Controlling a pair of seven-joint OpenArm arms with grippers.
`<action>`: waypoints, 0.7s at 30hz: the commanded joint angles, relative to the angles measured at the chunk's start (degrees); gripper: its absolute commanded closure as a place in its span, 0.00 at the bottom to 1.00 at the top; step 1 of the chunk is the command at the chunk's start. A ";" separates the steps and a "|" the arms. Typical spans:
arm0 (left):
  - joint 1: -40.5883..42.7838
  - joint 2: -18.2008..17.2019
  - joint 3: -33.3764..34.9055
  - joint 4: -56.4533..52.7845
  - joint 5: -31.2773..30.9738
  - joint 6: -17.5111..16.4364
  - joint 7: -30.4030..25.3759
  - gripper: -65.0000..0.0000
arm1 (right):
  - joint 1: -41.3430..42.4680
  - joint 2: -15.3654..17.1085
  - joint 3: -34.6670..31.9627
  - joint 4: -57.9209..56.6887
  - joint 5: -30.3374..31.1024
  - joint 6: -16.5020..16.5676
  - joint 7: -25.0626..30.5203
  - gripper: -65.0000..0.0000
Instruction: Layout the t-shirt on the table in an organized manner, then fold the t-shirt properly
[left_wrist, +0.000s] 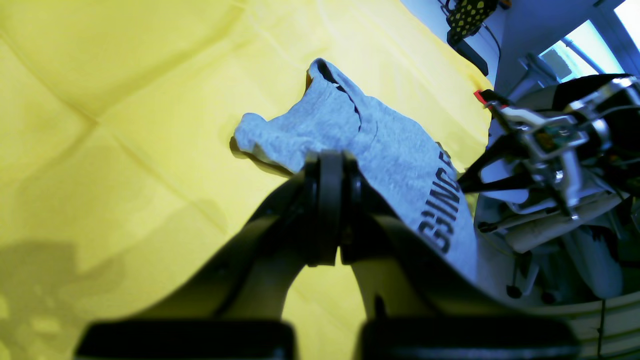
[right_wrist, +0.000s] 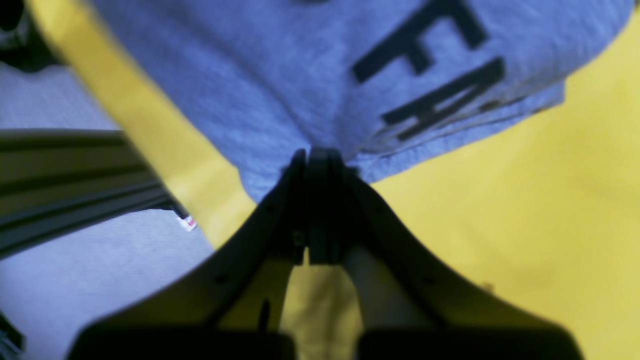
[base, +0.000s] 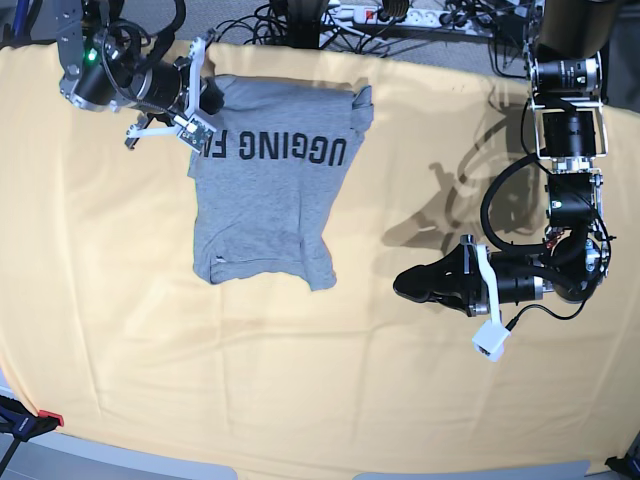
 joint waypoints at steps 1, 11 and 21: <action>-1.57 -0.94 -0.44 0.79 -2.05 -0.30 -1.03 1.00 | 0.33 0.66 1.01 2.97 0.94 0.00 1.64 1.00; 0.83 -2.69 -0.44 0.87 -2.68 -0.30 -1.03 1.00 | 0.15 0.61 11.39 7.32 4.61 -3.69 5.27 1.00; 12.90 -6.75 -1.40 18.49 -2.68 0.11 -1.03 1.00 | -0.04 0.57 27.82 7.32 32.13 5.53 1.84 1.00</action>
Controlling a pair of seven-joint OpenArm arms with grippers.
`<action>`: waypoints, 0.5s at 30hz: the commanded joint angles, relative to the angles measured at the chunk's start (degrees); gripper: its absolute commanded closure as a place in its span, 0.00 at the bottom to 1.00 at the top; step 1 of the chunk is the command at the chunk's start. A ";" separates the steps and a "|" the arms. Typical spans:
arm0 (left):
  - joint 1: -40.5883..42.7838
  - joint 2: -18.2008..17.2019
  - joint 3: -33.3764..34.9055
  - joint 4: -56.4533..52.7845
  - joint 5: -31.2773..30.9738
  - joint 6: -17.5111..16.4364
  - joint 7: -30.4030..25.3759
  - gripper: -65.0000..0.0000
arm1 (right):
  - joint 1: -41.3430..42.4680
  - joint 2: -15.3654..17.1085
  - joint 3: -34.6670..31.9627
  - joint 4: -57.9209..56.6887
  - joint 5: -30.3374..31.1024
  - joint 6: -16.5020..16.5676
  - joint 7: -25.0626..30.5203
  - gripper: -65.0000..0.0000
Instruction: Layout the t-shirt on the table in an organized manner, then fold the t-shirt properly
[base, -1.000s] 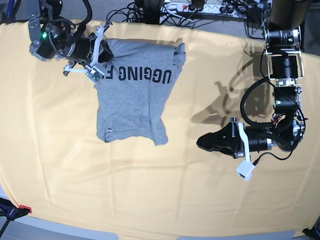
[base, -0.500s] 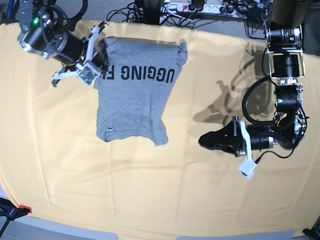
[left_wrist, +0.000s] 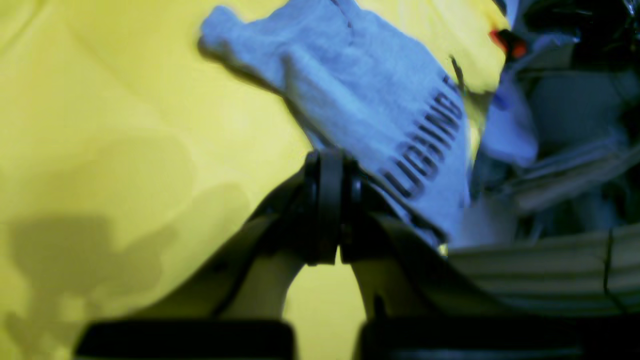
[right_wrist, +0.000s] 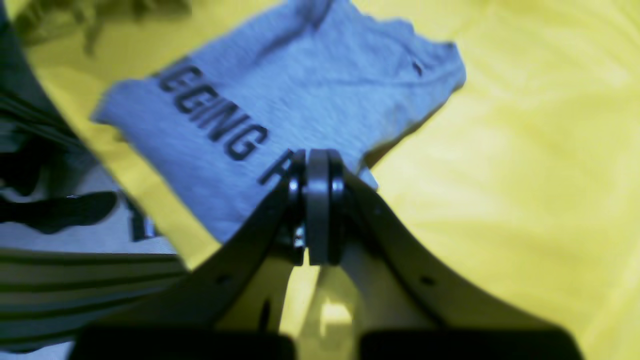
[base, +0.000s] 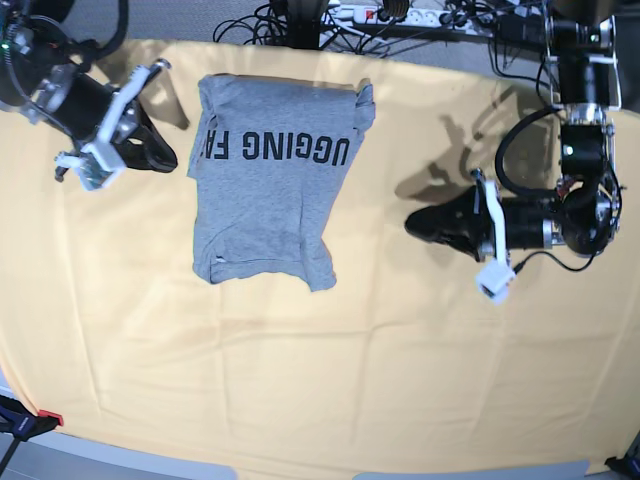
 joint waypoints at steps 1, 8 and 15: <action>0.66 -1.20 -1.20 4.83 -1.69 -0.13 -1.01 1.00 | -0.17 0.42 1.90 0.77 3.85 1.07 -0.35 1.00; 15.13 -3.02 -11.23 26.75 -1.69 0.46 -1.01 1.00 | -3.52 -4.07 14.62 0.77 21.60 1.35 -12.67 1.00; 30.97 -3.41 -22.03 36.11 -1.69 2.91 -1.01 1.00 | -14.67 -5.07 23.91 0.77 21.60 1.35 -12.67 1.00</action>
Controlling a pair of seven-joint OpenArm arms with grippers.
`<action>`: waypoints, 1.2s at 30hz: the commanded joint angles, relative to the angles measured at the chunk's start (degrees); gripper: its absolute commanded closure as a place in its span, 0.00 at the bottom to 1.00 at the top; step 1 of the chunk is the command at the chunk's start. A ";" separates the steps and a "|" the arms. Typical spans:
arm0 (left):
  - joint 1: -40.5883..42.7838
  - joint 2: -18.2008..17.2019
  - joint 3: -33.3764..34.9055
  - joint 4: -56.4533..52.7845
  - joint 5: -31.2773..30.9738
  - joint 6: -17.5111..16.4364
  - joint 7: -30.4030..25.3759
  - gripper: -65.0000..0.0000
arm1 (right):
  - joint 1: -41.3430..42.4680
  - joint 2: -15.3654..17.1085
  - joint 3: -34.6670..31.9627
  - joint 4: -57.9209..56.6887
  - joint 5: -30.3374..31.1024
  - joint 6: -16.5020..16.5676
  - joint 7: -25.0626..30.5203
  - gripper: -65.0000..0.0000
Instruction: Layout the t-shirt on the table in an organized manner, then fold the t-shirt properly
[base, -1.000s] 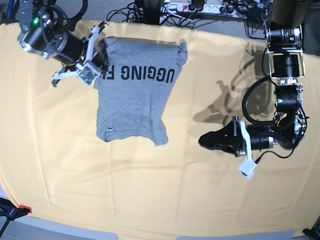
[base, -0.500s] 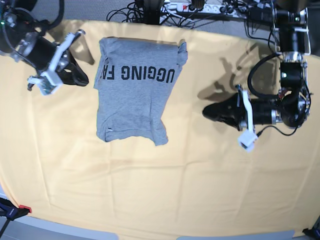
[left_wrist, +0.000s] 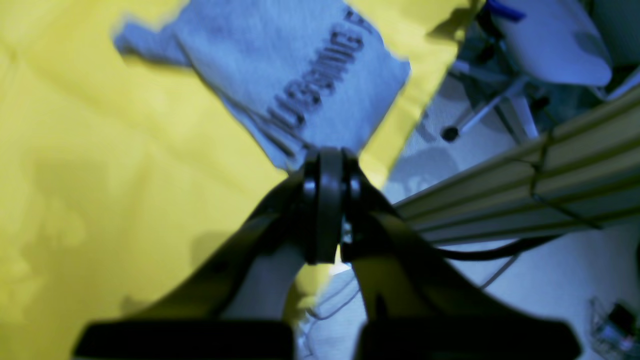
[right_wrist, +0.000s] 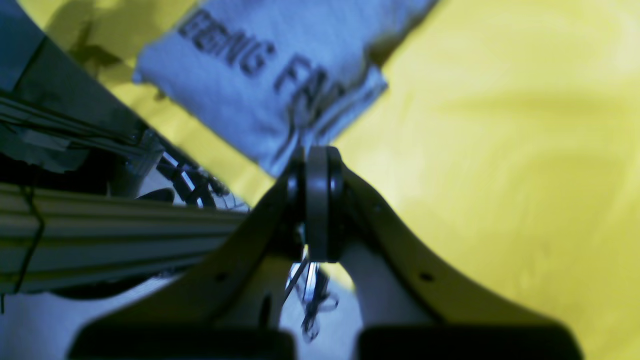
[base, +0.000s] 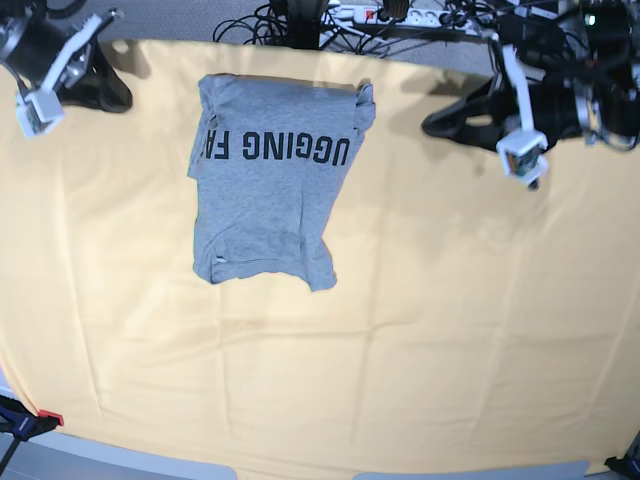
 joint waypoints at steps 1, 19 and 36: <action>2.71 -0.87 -1.75 1.38 -1.39 0.59 -0.90 1.00 | -2.14 -0.50 1.62 0.74 1.39 0.30 0.86 1.00; 47.12 2.45 -7.52 -6.36 3.19 -3.51 -0.90 1.00 | -25.64 -3.32 -3.93 -19.15 0.31 0.30 0.86 1.00; 17.57 2.93 22.21 -62.40 34.01 -3.51 -24.79 1.00 | -3.87 0.13 -35.82 -67.14 -45.03 0.30 34.99 1.00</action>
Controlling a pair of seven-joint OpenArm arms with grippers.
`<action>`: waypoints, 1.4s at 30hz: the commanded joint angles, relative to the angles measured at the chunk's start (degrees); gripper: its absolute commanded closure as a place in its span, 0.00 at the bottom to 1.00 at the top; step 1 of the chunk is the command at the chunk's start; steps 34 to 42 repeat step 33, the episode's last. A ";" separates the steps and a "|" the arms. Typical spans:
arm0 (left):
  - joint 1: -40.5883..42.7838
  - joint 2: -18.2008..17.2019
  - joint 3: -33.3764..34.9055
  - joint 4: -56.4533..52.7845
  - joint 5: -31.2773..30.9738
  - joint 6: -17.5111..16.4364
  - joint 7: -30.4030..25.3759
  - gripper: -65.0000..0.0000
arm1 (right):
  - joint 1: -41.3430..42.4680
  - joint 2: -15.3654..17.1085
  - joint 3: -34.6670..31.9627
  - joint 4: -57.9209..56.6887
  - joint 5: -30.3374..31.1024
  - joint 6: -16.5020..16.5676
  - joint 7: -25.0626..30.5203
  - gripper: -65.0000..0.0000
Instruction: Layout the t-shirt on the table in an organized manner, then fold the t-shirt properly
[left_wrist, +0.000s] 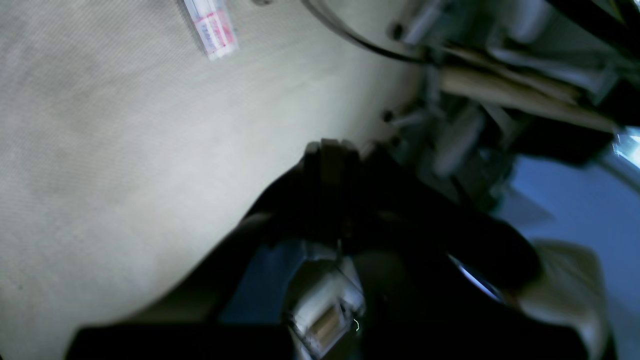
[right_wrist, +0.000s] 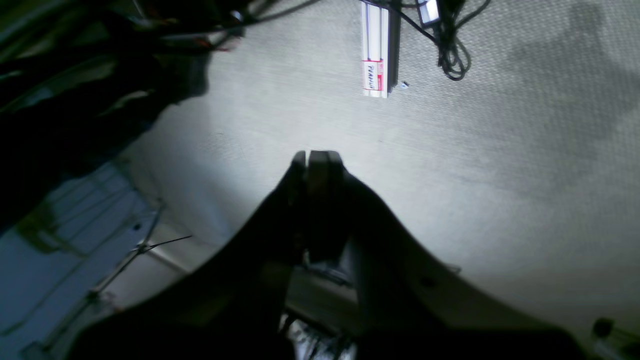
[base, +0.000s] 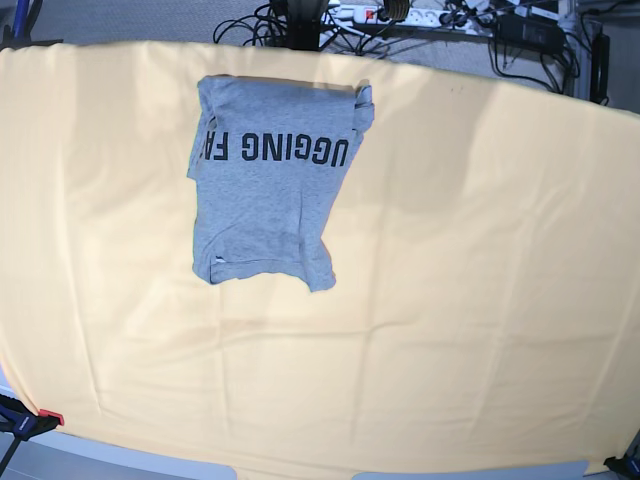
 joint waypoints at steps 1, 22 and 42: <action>-1.36 -0.07 0.22 -2.08 1.73 -0.17 -2.32 1.00 | 0.81 0.87 -0.87 -1.99 -1.36 0.32 3.21 1.00; -27.17 15.47 19.34 -38.23 40.76 24.90 -58.29 1.00 | 25.22 -5.90 -25.49 -30.05 -32.15 -23.63 37.51 1.00; -27.32 19.61 20.17 -38.01 39.63 24.06 -56.52 1.00 | 26.71 -8.02 -25.70 -30.01 -32.46 -25.29 37.57 1.00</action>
